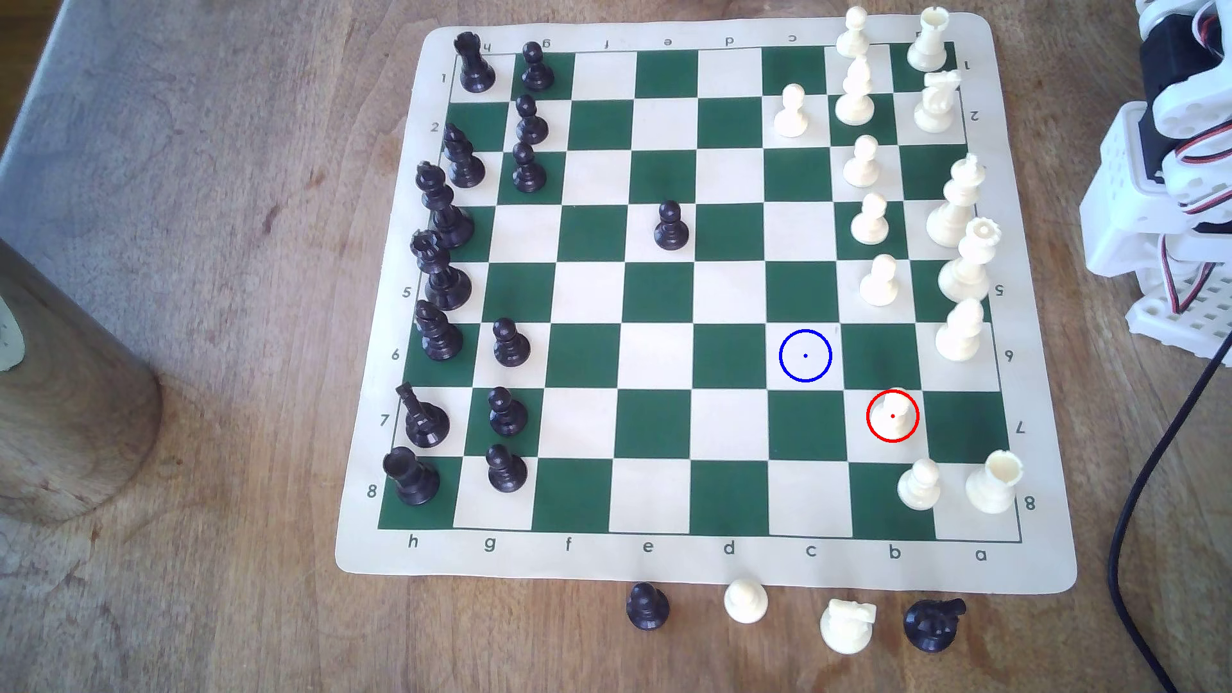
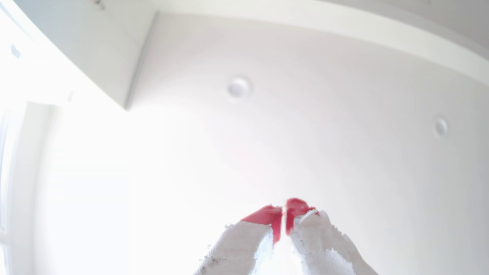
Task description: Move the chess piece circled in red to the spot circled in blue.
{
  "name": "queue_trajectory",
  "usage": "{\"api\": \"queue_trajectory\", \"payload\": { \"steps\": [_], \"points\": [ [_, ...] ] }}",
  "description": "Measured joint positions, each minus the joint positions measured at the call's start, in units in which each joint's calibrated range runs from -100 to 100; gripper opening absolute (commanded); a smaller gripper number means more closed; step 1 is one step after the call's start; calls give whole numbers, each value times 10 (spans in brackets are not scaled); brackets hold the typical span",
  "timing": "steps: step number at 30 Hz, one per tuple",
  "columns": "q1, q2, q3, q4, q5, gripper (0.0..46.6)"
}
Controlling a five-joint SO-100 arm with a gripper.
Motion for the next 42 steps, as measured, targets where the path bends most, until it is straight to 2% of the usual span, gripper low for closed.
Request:
{"api": "queue_trajectory", "payload": {
  "steps": [6,13,18,19,24,28,30,31,32,35,37,42],
  "points": [
    [3,0,0,0,0,2],
    [-50,3,-14,106,2,2],
    [-74,2,-115,402,2,2],
    [-78,1,-157,512,2,2],
    [-77,3,-271,798,2,2],
    [-68,2,-353,986,-21,2],
    [-83,3,-368,1025,-25,2],
    [-91,3,-383,1051,-22,2],
    [-103,2,-425,1134,-8,2],
    [-124,3,-477,1325,-4,2],
    [-138,1,-489,1472,-14,2],
    [-154,39,-490,1619,-46,2]
  ]
}}
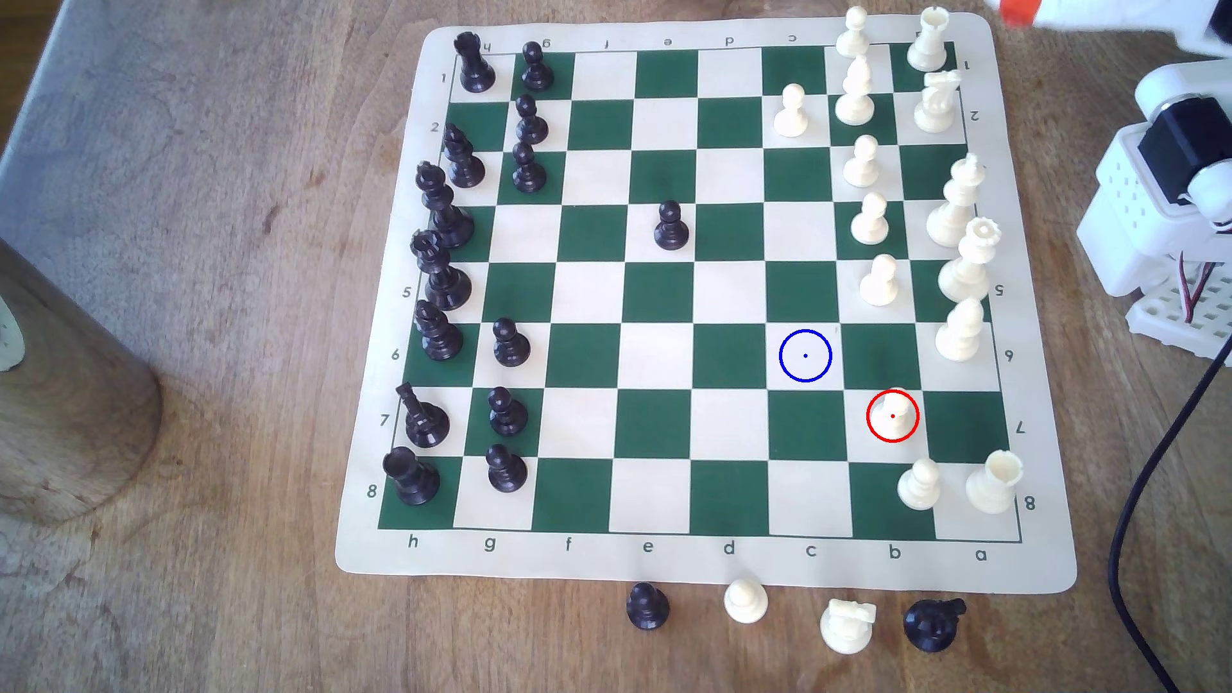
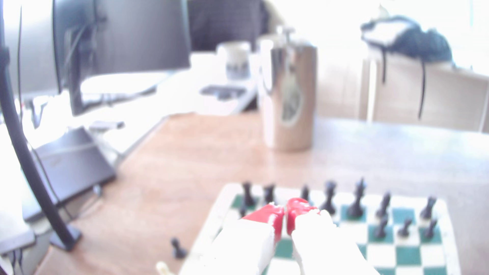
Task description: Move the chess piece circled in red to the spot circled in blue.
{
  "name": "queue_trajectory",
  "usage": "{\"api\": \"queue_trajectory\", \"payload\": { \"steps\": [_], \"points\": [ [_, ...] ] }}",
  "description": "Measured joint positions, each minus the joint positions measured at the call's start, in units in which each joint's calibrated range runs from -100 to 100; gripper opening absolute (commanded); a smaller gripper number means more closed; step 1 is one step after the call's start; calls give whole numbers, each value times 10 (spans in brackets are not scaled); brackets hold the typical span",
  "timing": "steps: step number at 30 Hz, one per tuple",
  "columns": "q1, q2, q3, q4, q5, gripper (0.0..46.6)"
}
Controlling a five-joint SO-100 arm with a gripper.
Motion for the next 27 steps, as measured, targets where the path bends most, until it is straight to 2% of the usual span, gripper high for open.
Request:
{"api": "queue_trajectory", "payload": {
  "steps": [2,3,6,7,8,10,11,12,15,17,21,24,27],
  "points": [
    [-7,32,0,23,-19,2],
    [-14,80,-5,37,-53,2],
    [-17,147,-21,57,-93,2],
    [-17,178,-36,65,-111,2],
    [-20,235,-61,84,-140,2],
    [-28,280,-77,100,-158,14],
    [-36,302,-89,113,-169,27],
    [-51,354,-109,141,-190,26],
    [-82,428,-146,191,-221,36],
    [-135,506,-185,245,-254,50],
    [-148,553,-201,247,-280,90],
    [-152,570,-201,230,-286,127],
    [-152,601,-176,190,-289,140]
  ]
}}
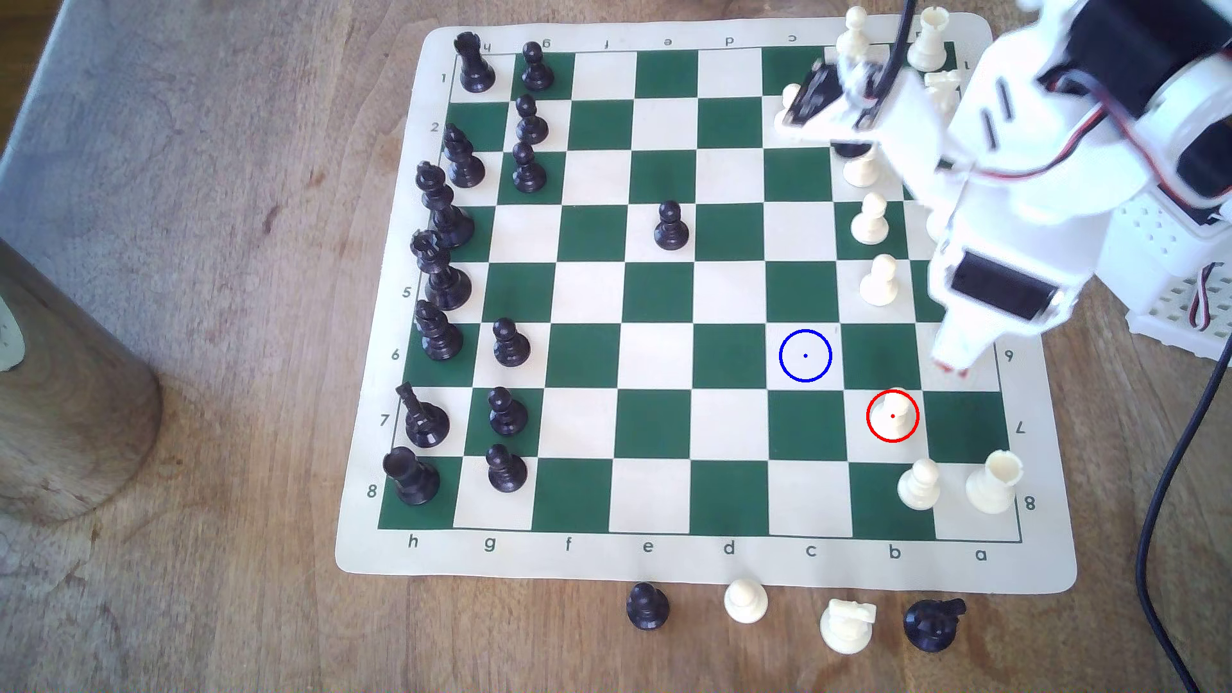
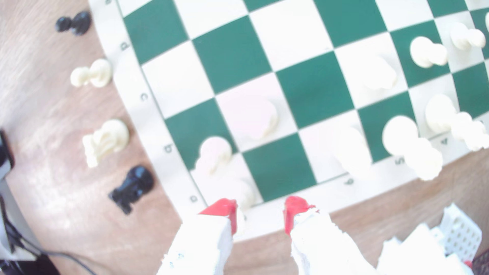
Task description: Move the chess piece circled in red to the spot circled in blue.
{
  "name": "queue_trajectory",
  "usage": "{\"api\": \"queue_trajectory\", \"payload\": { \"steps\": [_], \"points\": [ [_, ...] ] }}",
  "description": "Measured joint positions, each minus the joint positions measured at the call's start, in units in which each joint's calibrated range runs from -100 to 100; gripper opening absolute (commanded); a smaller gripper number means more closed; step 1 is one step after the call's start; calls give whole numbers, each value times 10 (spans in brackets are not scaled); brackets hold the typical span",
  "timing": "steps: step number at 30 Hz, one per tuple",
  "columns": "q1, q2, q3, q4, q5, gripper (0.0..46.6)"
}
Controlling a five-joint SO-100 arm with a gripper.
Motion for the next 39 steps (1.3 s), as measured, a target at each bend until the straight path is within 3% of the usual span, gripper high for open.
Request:
{"api": "queue_trajectory", "payload": {
  "steps": [15,29,35,39],
  "points": [
    [10,96,80,-125,1,150],
    [21,151,94,-191,6,126],
    [29,169,94,-198,10,48],
    [29,176,94,-208,12,39]
  ]
}}
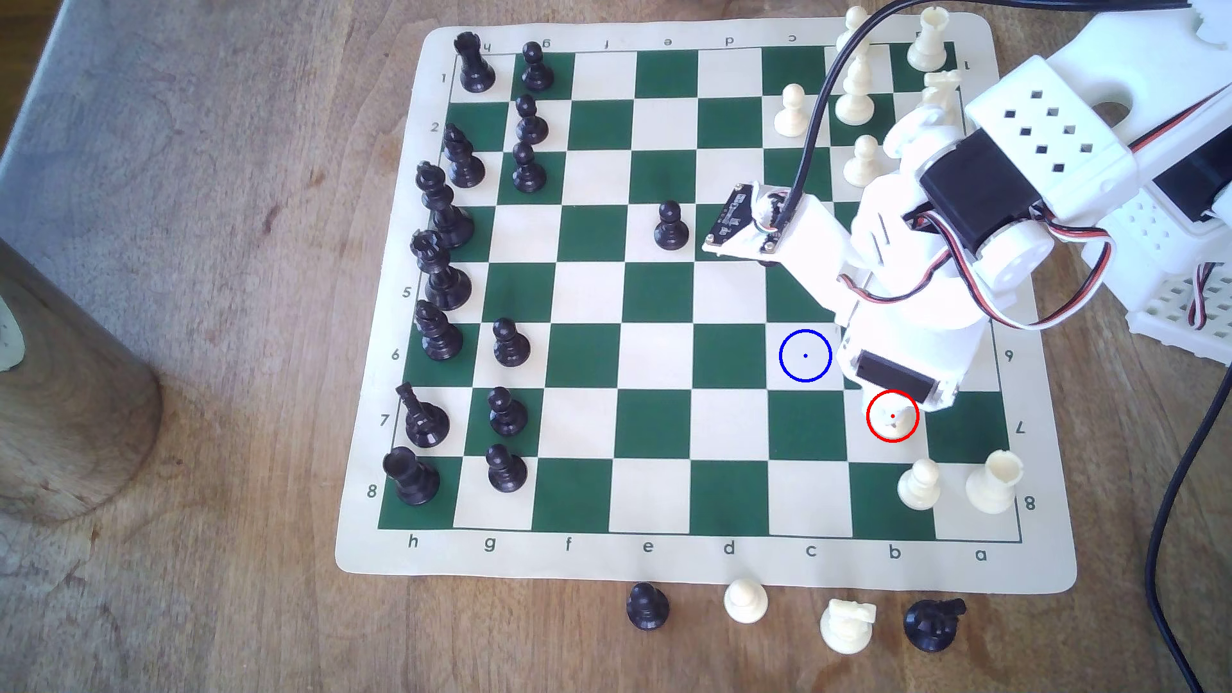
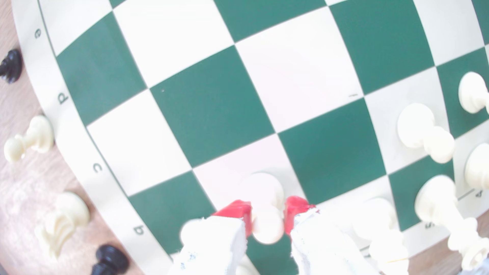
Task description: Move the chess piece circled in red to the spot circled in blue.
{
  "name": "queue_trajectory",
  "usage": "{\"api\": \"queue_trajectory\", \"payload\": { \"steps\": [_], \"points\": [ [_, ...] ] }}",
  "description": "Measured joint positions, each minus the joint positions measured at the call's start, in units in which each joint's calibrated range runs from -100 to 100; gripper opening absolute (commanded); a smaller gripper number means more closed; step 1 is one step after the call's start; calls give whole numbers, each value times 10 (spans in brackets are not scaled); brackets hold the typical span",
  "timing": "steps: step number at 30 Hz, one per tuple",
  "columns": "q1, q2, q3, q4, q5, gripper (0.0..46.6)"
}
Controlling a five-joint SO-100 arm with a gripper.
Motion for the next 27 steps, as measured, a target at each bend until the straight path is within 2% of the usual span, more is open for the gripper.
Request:
{"api": "queue_trajectory", "payload": {
  "steps": [4,11,16,27],
  "points": [
    [-5,6,0,-2,0,3],
    [-5,6,-1,-2,0,3],
    [-3,2,-4,12,11,3],
    [50,-37,-145,123,19,3]
  ]
}}
